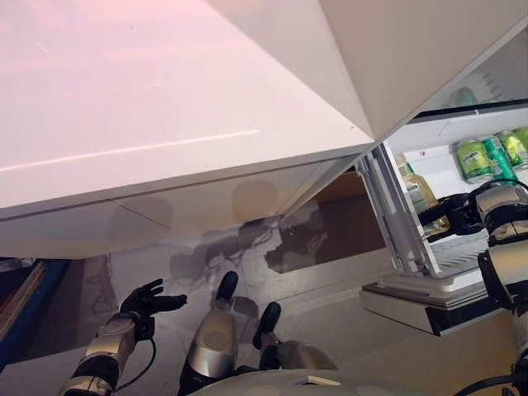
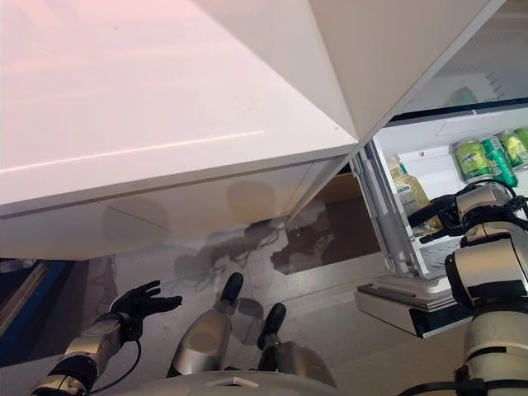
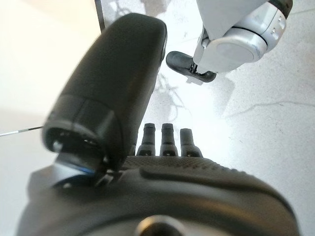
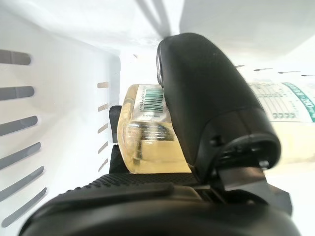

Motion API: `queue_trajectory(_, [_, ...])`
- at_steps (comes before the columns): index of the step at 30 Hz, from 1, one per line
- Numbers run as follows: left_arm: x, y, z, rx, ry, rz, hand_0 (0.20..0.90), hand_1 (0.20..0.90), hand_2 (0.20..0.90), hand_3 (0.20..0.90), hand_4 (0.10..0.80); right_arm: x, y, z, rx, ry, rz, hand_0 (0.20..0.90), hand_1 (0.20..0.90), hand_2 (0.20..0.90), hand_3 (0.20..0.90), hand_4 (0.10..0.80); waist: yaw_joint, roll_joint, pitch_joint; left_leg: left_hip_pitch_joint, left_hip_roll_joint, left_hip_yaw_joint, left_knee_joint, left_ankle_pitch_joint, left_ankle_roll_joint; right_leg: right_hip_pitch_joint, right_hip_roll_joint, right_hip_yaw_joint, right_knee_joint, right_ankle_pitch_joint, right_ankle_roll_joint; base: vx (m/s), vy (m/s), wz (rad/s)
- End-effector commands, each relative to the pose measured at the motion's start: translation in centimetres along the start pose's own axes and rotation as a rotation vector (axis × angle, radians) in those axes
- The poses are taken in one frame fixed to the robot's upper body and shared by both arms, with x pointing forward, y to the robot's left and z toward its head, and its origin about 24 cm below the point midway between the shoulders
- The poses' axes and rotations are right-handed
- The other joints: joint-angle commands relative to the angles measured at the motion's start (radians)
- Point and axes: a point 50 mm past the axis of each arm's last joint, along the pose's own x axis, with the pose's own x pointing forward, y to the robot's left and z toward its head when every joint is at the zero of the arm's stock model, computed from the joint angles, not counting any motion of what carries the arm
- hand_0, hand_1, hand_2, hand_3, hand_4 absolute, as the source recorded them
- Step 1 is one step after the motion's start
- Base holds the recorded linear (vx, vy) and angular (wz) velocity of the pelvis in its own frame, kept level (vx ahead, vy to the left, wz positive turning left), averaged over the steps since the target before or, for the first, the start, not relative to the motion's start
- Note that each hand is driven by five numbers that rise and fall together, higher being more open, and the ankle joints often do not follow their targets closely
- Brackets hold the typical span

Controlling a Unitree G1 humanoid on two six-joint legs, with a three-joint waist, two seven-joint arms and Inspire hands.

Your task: Put drinks into fridge and close the fridge

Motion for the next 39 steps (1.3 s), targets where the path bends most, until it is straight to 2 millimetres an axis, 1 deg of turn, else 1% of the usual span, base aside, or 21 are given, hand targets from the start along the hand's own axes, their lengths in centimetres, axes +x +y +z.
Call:
queue_trajectory(1, [-0.6, 1.7, -0.7, 0.031, 0.01, 0.018, 0.9, 0.9, 0.9, 0.9, 0.8, -3.2, -3.4, 1.2, -0.021, -0.009, -0.088, 0.324, 0.324, 0.324, 0.227, 0.127, 0.015, 0.023, -0.052, -0.052, -0.037, 0.008, 0.044, -0.064, 0.025, -0.103, -0.027, 0.003, 0.057, 0.081, 0.045, 0.0, 0.0, 0.0])
queue_trajectory(3, [-0.5, 1.7, -0.5, 0.034, 0.006, 0.017, 0.9, 0.9, 0.9, 0.9, 0.8, -3.1, -3.4, 1.1, -0.008, -0.005, -0.097, 0.309, 0.309, 0.309, 0.211, 0.111, 0.015, 0.024, -0.048, -0.057, -0.038, 0.008, 0.048, -0.065, 0.026, -0.106, -0.028, 0.003, 0.058, 0.081, 0.045, 0.0, 0.0, 0.0])
queue_trajectory(4, [-0.5, 1.7, -0.5, 0.033, 0.006, 0.017, 0.9, 0.9, 0.9, 0.9, 0.8, -3.0, -3.3, 1.0, -0.005, -0.008, -0.097, 0.347, 0.347, 0.347, 0.255, 0.155, 0.014, 0.024, -0.046, -0.058, -0.038, 0.008, 0.049, -0.065, 0.026, -0.108, -0.028, 0.003, 0.059, 0.081, 0.045, 0.0, 0.0, 0.0])
queue_trajectory(5, [-0.4, 1.7, -0.4, 0.033, 0.006, 0.018, 0.9, 0.9, 0.9, 0.9, 0.8, -3.0, -3.3, 1.0, -0.002, -0.009, -0.098, 0.371, 0.371, 0.371, 0.282, 0.182, 0.013, 0.024, -0.044, -0.058, -0.038, 0.008, 0.049, -0.065, 0.026, -0.11, -0.028, 0.003, 0.061, 0.081, 0.045, 0.0, 0.0, 0.0])
queue_trajectory(7, [-0.4, 1.6, -0.3, 0.033, 0.006, 0.02, 0.9, 0.9, 0.9, 0.9, 0.8, -3.0, -3.3, 1.1, -0.002, -0.01, -0.099, 0.451, 0.451, 0.451, 0.376, 0.276, 0.01, 0.024, -0.042, -0.059, -0.038, 0.009, 0.051, -0.065, 0.026, -0.111, -0.028, 0.007, 0.064, 0.082, 0.046, 0.0, 0.0, 0.0])
queue_trajectory(8, [-0.4, 1.5, -0.3, 0.033, 0.005, 0.02, 0.9, 0.9, 0.9, 0.9, 0.8, -3.0, -3.3, 1.0, -0.001, -0.01, -0.102, 0.587, 0.587, 0.587, 0.535, 0.435, 0.008, 0.025, -0.041, -0.06, -0.039, 0.008, 0.052, -0.065, 0.027, -0.113, -0.028, 0.009, 0.065, 0.082, 0.047, 0.0, 0.0, 0.0])
queue_trajectory(10, [-0.3, 1.5, -0.2, 0.03, 0.006, 0.018, 0.9, 0.9, 0.9, 0.9, 0.8, -3.0, -3.4, 1.0, 0.001, -0.015, -0.106, 0.764, 0.764, 0.764, 0.741, 0.641, 0.005, 0.025, -0.04, -0.061, -0.04, 0.008, 0.052, -0.064, 0.027, -0.116, -0.028, 0.012, 0.065, 0.084, 0.048, 0.004, 0.003, 0.02])
queue_trajectory(11, [-0.3, 1.5, -0.1, 0.027, 0.005, 0.018, 0.9, 0.9, 0.9, 0.9, 0.8, -3.1, -3.5, 1.0, -0.001, -0.019, -0.107, 0.785, 0.785, 0.785, 0.765, 0.665, 0.003, 0.026, -0.038, -0.063, -0.04, 0.008, 0.052, -0.064, 0.027, -0.118, -0.028, 0.015, 0.066, 0.084, 0.048, 0.0, 0.0, 0.0])
queue_trajectory(13, [-0.3, 1.6, 0.0, 0.024, 0.002, 0.018, 0.9, 0.9, 0.9, 0.9, 0.8, -3.1, -3.5, 1.2, 0.002, -0.032, -0.121, 0.9, 0.9, 0.9, 0.9, 0.8, 0.0, 0.027, -0.036, -0.064, -0.039, 0.012, 0.053, -0.065, 0.028, -0.121, -0.028, 0.016, 0.067, 0.085, 0.048, 0.0, 0.0, 0.0])
queue_trajectory(20, [0.0, 1.3, 0.8, 0.013, -0.005, 0.023, 0.9, 0.9, 0.9, 0.9, 0.8, -3.1, -3.3, 1.8, 0.008, -0.056, -0.152, 0.9, 0.9, 0.9, 0.9, 0.8, -0.009, 0.029, -0.03, -0.071, -0.039, 0.021, 0.06, -0.066, 0.028, -0.129, -0.031, 0.019, 0.072, 0.085, 0.05, 0.0, 0.0, 0.0])
queue_trajectory(28, [0.2, 1.0, 0.8, -0.001, 0.003, 0.02, 0.9, 0.9, 0.9, 0.9, 0.8, -3.2, -3.7, 2.0, 0.026, -0.088, -0.227, 0.9, 0.9, 0.9, 0.9, 0.8, -0.023, 0.034, -0.034, -0.067, -0.041, 0.026, 0.059, -0.068, 0.03, -0.133, -0.034, 0.027, 0.077, 0.086, 0.052, 0.0, 0.008, 0.0])
queue_trajectory(34, [0.3, 1.1, 1.0, -0.006, 0.008, 0.011, 0.9, 0.9, 0.9, 0.9, 0.8, -3.8, -4.5, 2.3, 0.065, -0.112, -0.311, 0.9, 0.9, 0.9, 0.9, 0.8, -0.033, 0.037, -0.043, -0.058, -0.04, 0.036, 0.055, -0.072, 0.032, -0.129, -0.037, 0.03, 0.075, 0.085, 0.054, -0.01, 0.023, -0.01])
queue_trajectory(38, [0.3, 1.0, 0.9, -0.004, 0.021, 0.006, 0.9, 0.9, 0.9, 0.9, 0.8, -4.2, -5.3, 1.9, 0.095, -0.118, -0.364, 0.9, 0.9, 0.9, 0.9, 0.8, -0.043, 0.039, -0.055, -0.044, -0.038, 0.043, 0.05, -0.073, 0.032, -0.121, -0.039, 0.031, 0.075, 0.084, 0.056, 0.008, 0.052, 0.0])
queue_trajectory(39, [0.4, 1.0, 0.7, 0.0, 0.029, 0.002, 0.9, 0.9, 0.9, 0.9, 0.8, -4.6, -5.8, 1.7, 0.11, -0.135, -0.39, 0.9, 0.9, 0.9, 0.9, 0.8, -0.049, 0.04, -0.066, -0.036, -0.038, 0.045, 0.045, -0.074, 0.034, -0.115, -0.04, 0.033, 0.073, 0.084, 0.057, 0.01, 0.054, -0.02])
